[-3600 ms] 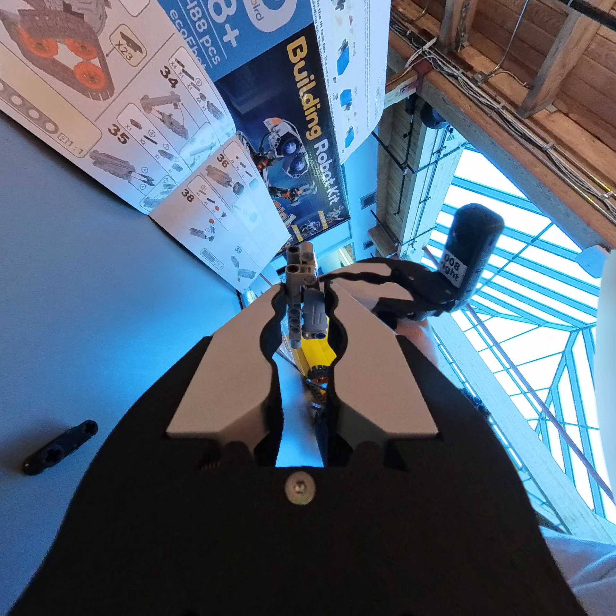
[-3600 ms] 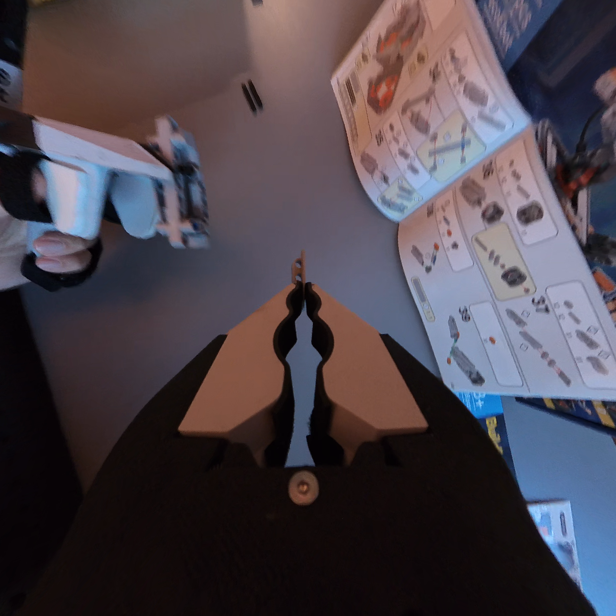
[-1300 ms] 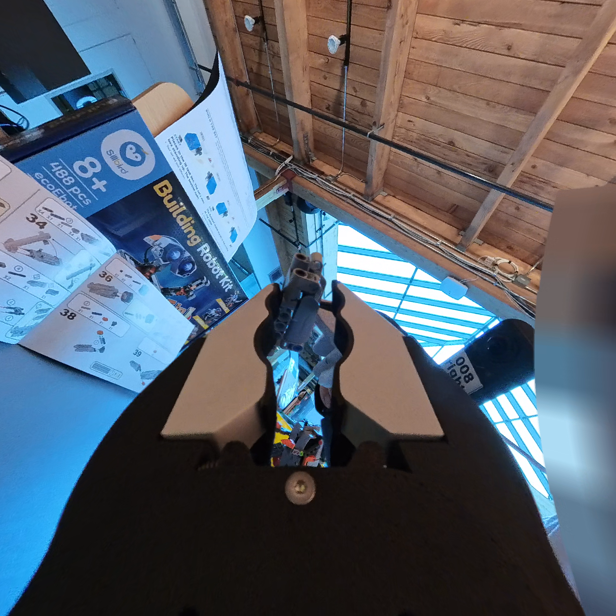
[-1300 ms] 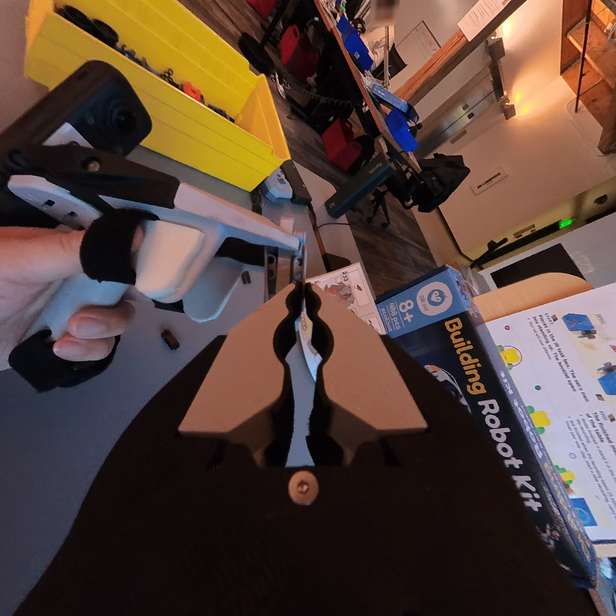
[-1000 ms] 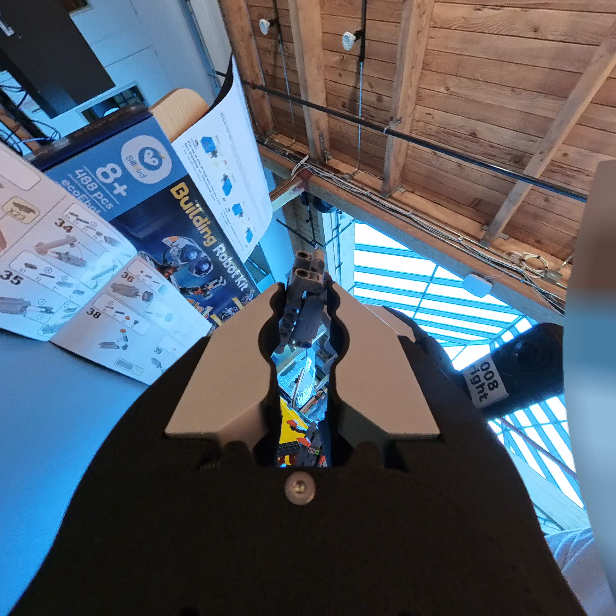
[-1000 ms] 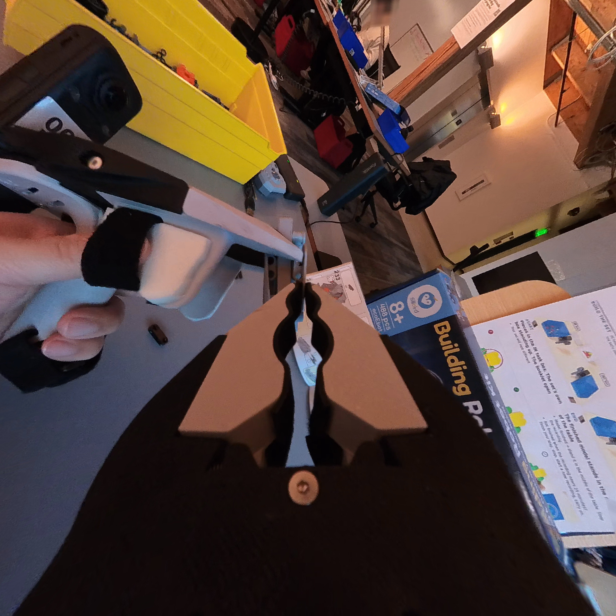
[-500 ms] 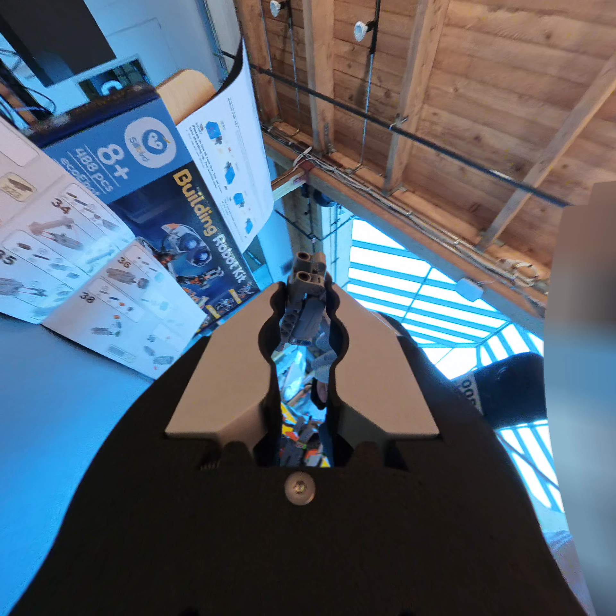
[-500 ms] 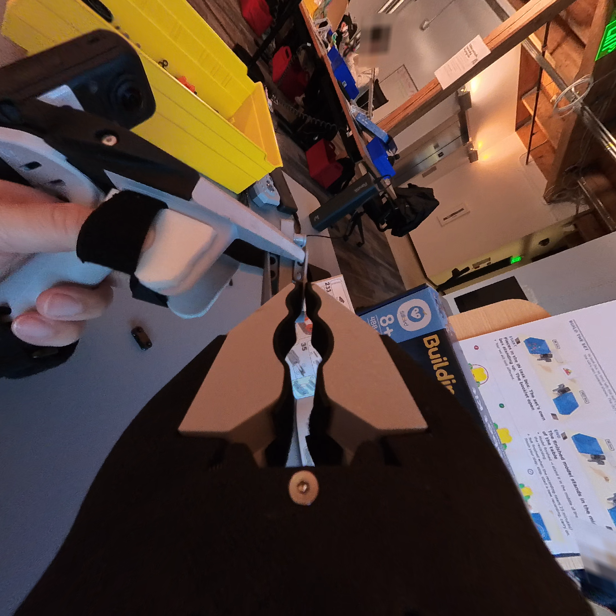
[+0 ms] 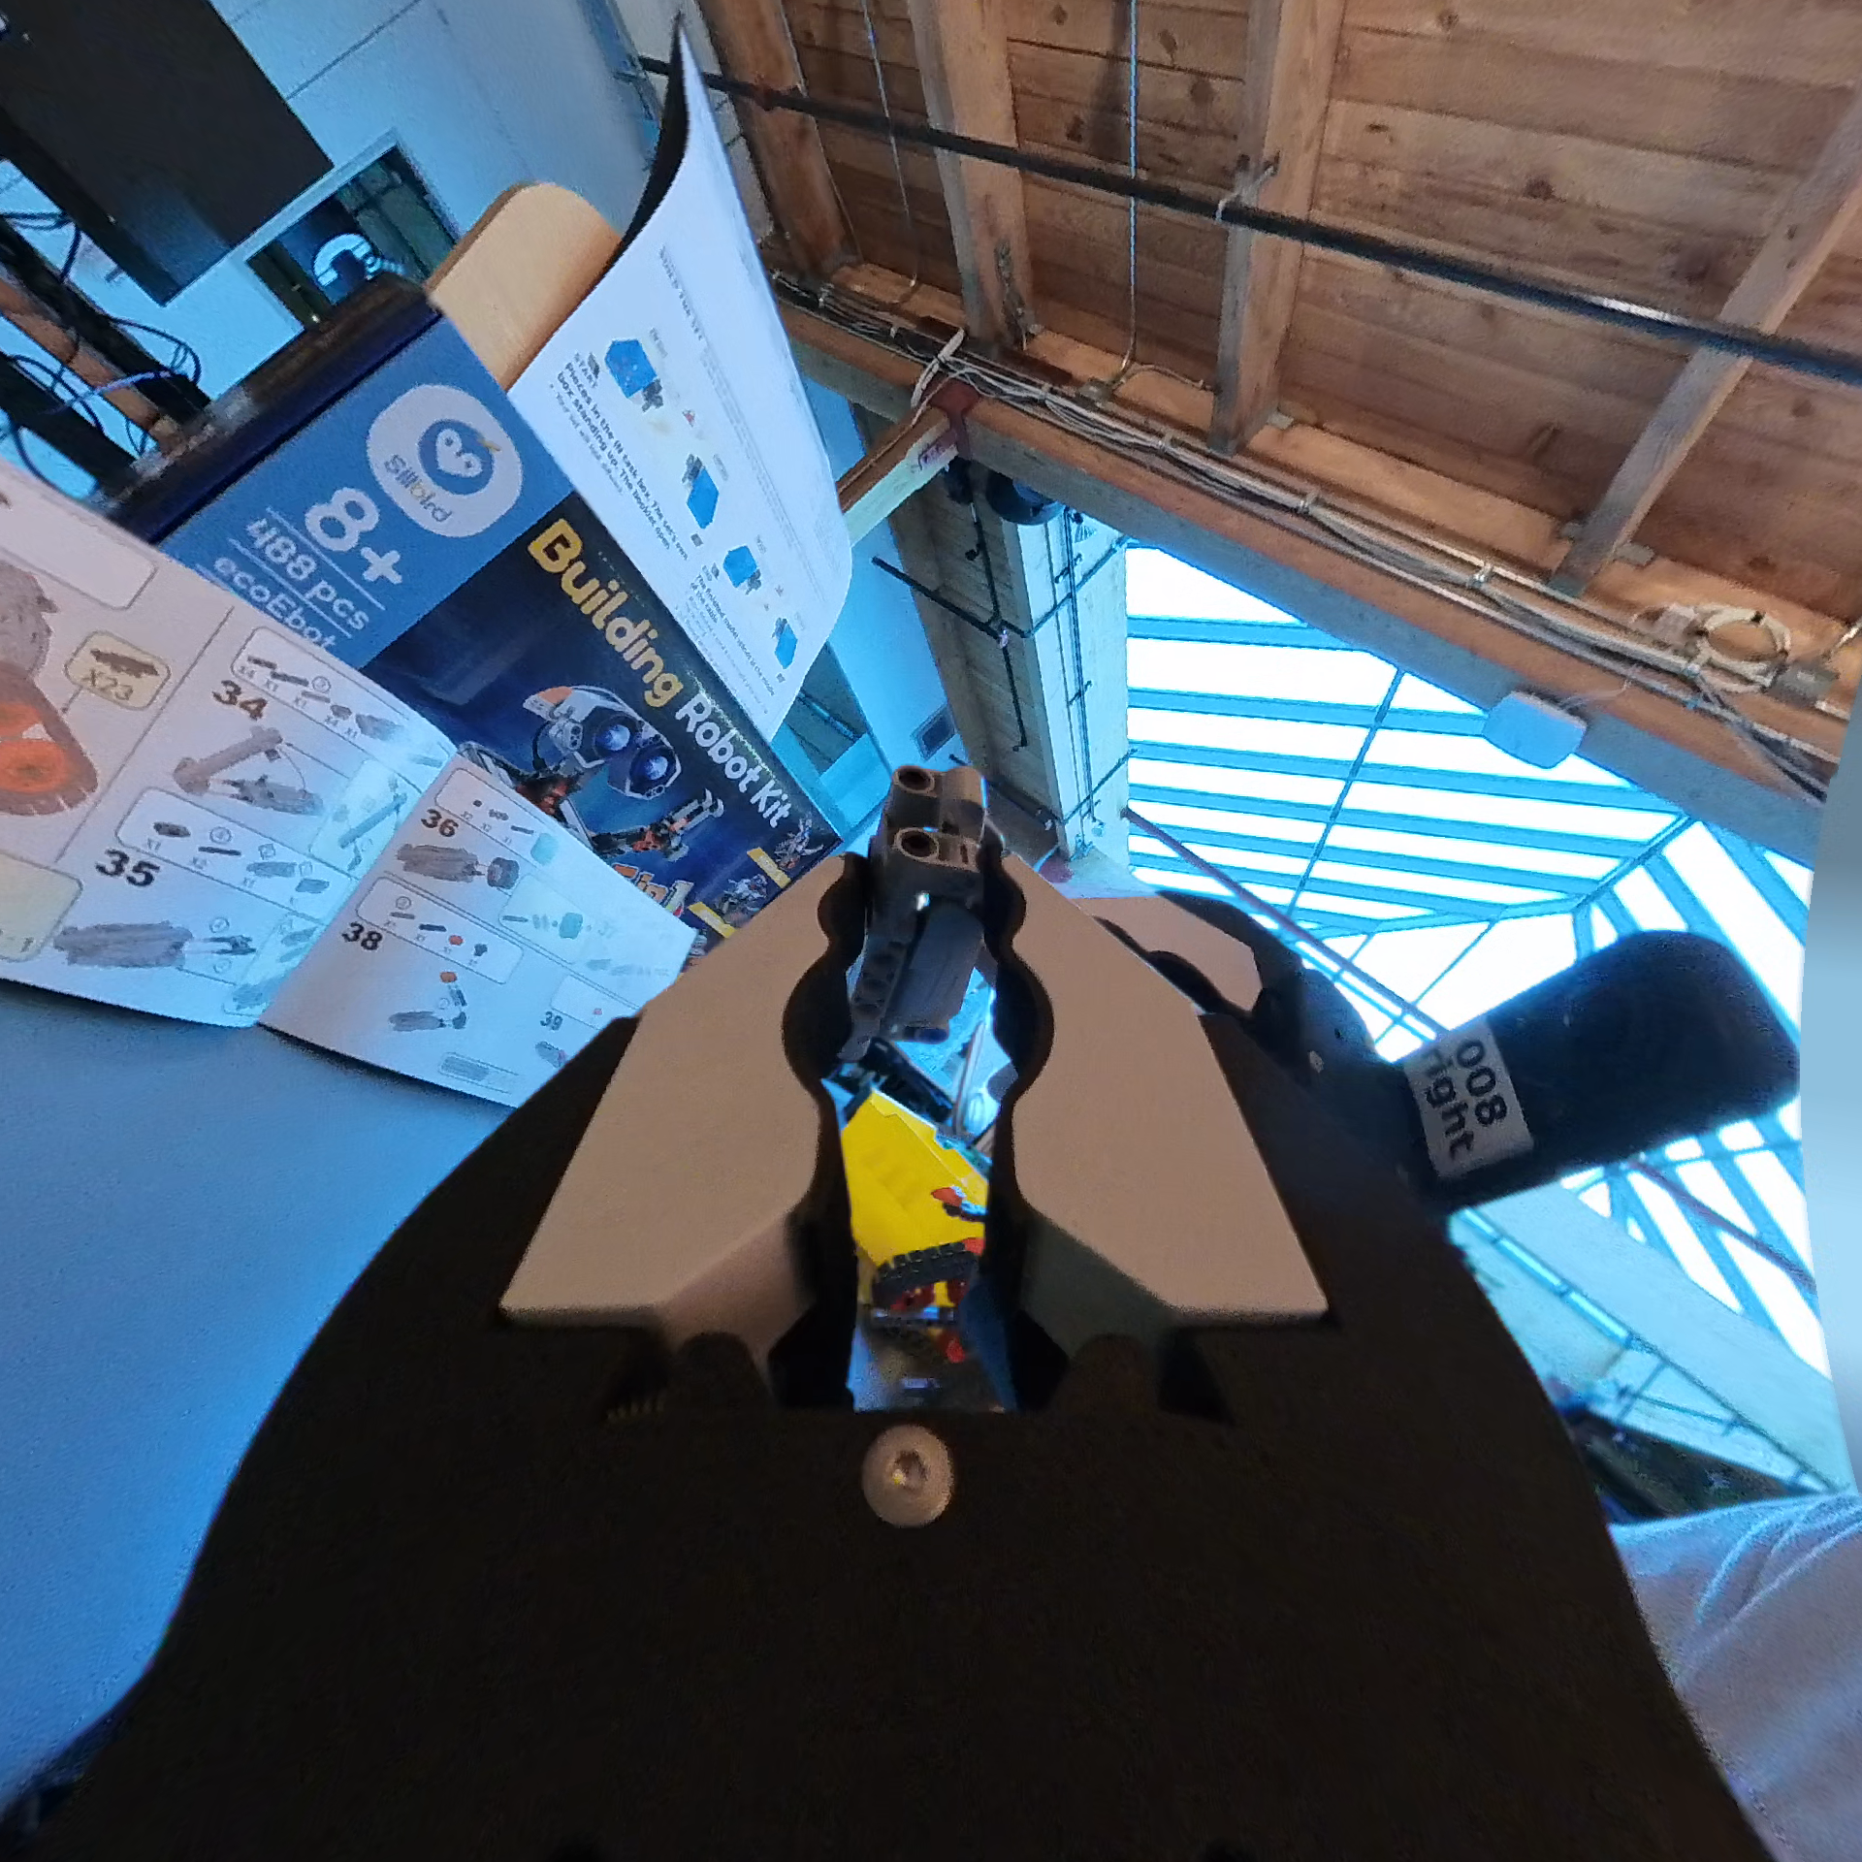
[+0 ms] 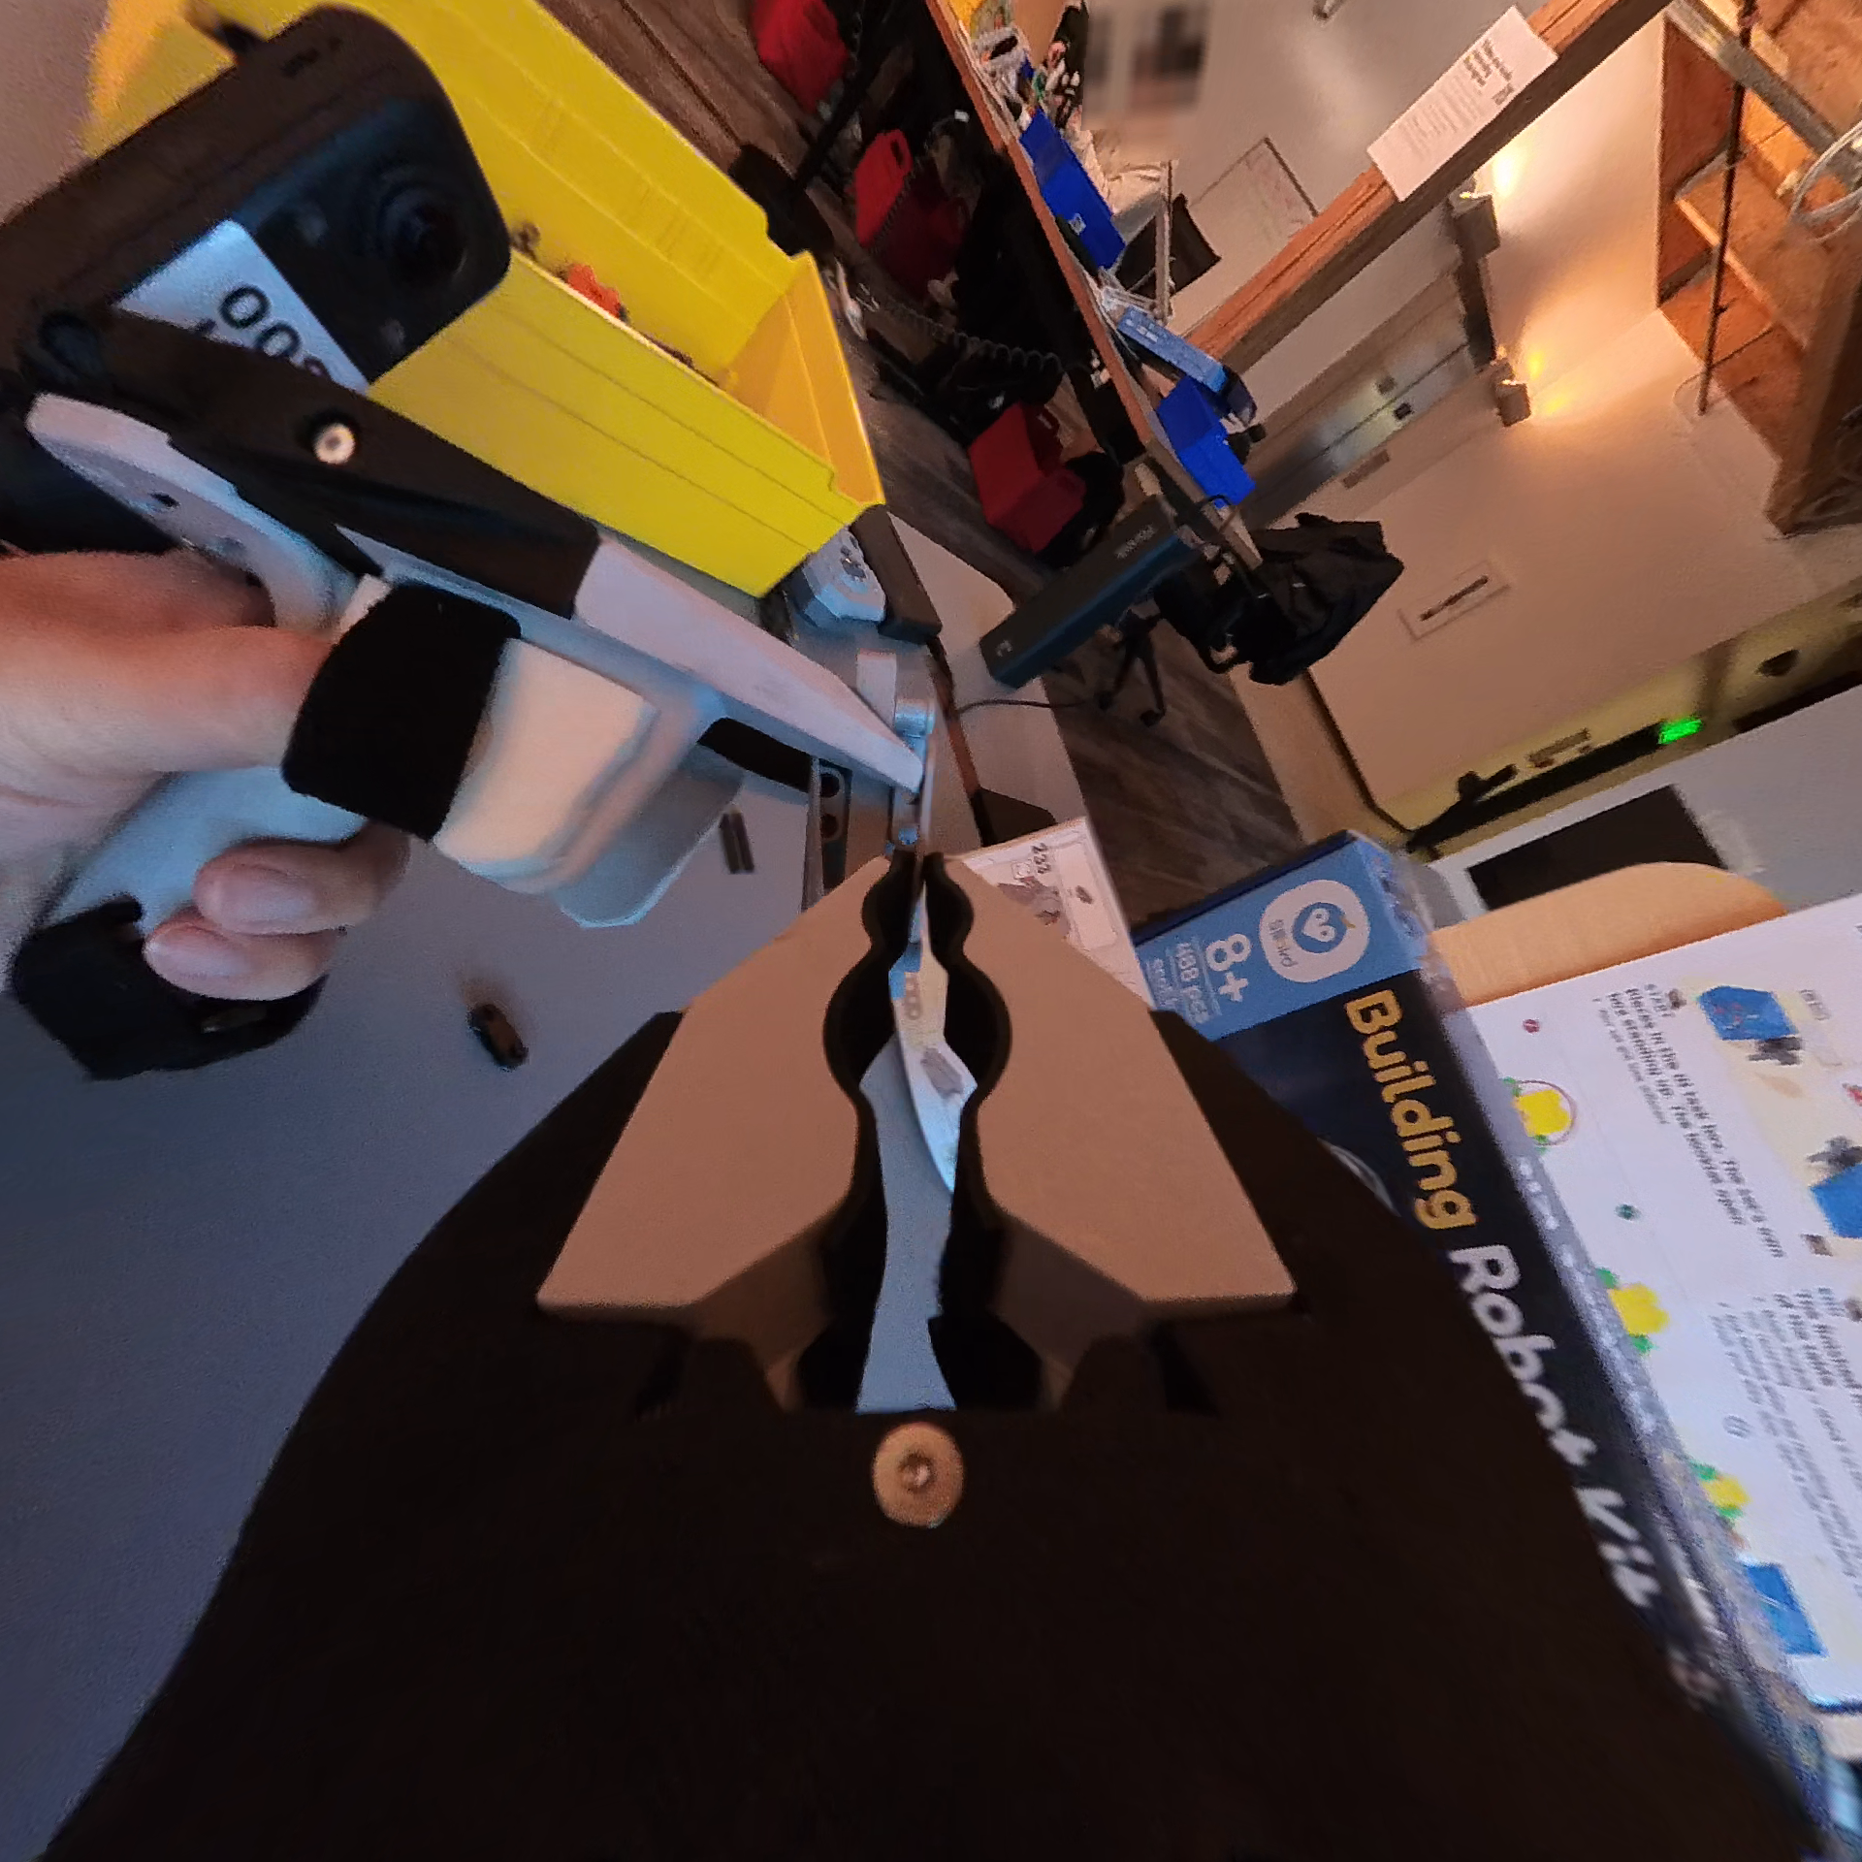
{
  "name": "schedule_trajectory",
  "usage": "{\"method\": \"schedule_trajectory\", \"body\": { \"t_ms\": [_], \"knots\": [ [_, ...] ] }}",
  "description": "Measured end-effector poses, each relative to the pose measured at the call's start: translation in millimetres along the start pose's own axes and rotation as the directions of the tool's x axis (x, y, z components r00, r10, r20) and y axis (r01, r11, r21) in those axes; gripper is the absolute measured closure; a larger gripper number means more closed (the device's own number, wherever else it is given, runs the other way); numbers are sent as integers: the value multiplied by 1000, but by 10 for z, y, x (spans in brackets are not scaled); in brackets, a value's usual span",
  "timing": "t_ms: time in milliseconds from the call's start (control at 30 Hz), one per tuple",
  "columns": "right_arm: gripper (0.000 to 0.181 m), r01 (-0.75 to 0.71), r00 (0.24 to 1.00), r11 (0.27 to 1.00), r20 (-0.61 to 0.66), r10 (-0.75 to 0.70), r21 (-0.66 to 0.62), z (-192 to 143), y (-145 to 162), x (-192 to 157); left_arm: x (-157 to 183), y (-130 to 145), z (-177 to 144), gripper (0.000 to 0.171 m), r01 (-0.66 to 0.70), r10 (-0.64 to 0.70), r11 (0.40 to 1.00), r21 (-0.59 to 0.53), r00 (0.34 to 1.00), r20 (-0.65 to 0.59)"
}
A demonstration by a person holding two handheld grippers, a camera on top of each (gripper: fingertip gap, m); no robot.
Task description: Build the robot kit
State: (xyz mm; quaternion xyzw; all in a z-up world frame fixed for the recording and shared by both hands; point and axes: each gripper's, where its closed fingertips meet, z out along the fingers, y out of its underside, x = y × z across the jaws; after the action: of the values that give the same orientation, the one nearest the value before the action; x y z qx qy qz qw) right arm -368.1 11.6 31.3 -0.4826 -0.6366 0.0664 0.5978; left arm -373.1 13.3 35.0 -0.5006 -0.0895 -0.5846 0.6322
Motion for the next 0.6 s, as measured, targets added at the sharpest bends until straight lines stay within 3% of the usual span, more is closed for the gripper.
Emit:
{"method": "schedule_trajectory", "body": {
  "t_ms": [267,467,600],
  "knots": [
    [173,-231,960,970,178,214,77,-143,-80,40,197,19,38,151,-193,192,980,-43,981,-32],
    [169,-237,953,968,213,215,84,-212,-112,45,231,56,45,151,-158,156,986,-43,986,-59],
    [173,-232,954,969,215,209,86,-214,-133,23,253,70,55,151,-206,203,977,-51,978,-53]
  ]
}}
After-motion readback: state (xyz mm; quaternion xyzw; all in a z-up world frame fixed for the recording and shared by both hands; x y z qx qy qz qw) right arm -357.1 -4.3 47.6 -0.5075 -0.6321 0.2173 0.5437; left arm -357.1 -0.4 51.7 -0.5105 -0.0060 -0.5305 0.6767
